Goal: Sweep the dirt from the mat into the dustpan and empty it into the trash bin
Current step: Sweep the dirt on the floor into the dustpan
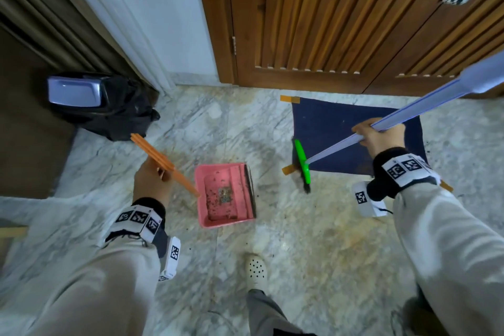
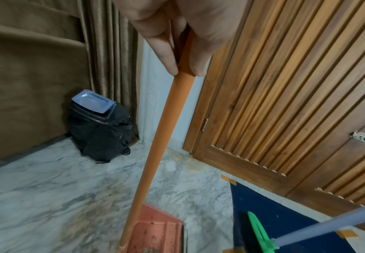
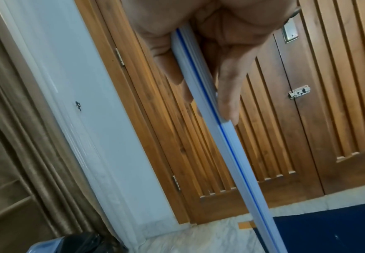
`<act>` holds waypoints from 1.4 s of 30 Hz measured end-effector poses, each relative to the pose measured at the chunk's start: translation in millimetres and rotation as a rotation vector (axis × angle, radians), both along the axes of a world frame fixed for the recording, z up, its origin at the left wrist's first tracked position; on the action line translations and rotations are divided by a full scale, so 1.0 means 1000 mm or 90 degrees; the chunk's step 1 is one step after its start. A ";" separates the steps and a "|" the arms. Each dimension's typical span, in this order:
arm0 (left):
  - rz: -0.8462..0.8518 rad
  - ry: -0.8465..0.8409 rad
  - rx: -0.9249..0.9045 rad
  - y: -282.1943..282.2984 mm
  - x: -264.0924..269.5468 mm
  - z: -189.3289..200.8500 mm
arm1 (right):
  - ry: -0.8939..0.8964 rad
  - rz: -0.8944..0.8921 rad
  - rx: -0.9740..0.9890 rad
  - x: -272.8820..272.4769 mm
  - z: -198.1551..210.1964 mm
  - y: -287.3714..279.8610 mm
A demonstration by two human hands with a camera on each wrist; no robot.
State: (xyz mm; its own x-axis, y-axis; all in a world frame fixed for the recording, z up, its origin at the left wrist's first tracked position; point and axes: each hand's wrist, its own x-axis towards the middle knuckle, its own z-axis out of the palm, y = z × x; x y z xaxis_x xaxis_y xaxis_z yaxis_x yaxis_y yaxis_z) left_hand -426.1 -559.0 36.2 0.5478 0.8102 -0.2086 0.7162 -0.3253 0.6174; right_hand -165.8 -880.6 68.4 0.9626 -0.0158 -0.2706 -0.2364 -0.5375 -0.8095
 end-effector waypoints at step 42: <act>0.221 0.019 0.075 0.063 -0.185 -0.006 | 0.088 0.196 -0.087 -0.098 -0.062 0.167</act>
State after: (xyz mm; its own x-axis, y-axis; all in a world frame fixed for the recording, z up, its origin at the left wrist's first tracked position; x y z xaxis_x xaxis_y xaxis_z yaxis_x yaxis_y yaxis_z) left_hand -610.6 -496.3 29.9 0.2317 0.9661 -0.1139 0.8134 -0.1281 0.5675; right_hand -263.8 -714.0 5.9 0.8824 0.2244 -0.4135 -0.1480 -0.7019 -0.6967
